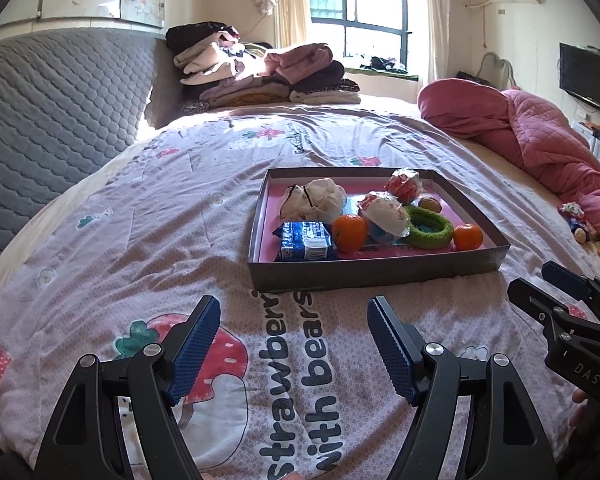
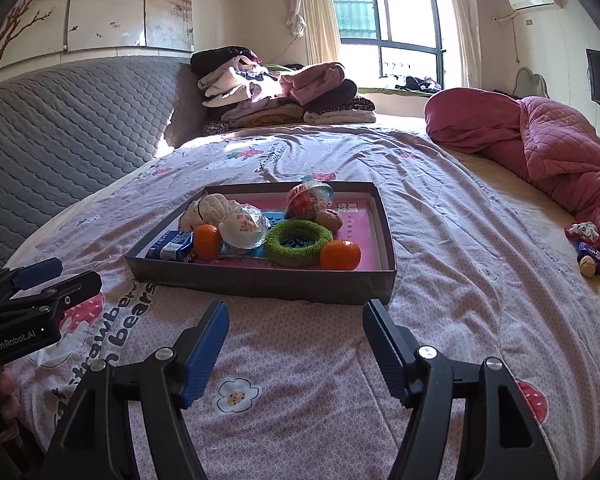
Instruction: Organize objects
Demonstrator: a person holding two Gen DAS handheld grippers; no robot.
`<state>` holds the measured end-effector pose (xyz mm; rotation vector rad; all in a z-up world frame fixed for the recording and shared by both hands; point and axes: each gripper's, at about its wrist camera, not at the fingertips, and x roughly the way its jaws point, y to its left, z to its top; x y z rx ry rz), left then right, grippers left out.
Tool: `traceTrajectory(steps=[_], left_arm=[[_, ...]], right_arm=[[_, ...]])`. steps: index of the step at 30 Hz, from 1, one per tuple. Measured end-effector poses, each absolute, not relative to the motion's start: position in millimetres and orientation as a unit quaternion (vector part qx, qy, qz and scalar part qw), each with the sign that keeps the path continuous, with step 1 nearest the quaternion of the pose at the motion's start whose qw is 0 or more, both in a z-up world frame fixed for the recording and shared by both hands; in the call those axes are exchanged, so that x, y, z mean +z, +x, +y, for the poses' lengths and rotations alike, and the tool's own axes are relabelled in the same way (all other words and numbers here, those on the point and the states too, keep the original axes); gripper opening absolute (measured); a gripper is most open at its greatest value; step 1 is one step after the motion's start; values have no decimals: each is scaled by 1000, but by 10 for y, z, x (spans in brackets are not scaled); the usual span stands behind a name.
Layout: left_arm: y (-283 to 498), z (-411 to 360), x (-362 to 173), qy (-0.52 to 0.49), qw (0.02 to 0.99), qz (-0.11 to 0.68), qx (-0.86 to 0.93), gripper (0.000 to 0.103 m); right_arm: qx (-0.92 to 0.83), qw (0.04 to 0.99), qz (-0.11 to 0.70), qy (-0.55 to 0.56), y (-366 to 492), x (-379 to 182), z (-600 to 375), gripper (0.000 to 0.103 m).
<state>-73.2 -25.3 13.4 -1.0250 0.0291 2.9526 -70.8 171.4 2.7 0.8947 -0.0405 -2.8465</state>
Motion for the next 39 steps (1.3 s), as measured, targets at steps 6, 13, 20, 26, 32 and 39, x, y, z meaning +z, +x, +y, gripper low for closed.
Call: traceTrajectory(steps=[6, 13, 20, 26, 32, 39], left_arm=[[-772, -277, 65, -340, 7, 3, 940, 77], [-826, -287, -21, -354, 5, 3, 935, 77], [-827, -272, -75, -359, 6, 9, 933, 77], [-834, -265, -119, -370, 9, 9, 929, 77], [-837, -264, -136, -368, 11, 9, 930, 77], [-827, -262, -195, -351, 16, 9, 936, 77]], right_arm=[[-951, 78, -11, 298, -694, 20, 1707, 69], [-950, 78, -11, 301, -695, 1, 1701, 69], [-948, 81, -7, 307, -702, -41, 1688, 69], [-946, 80, -5, 316, -719, -88, 1665, 69], [-946, 74, -6, 316, -718, -119, 1684, 69], [-949, 70, -6, 308, -698, -175, 1713, 69]])
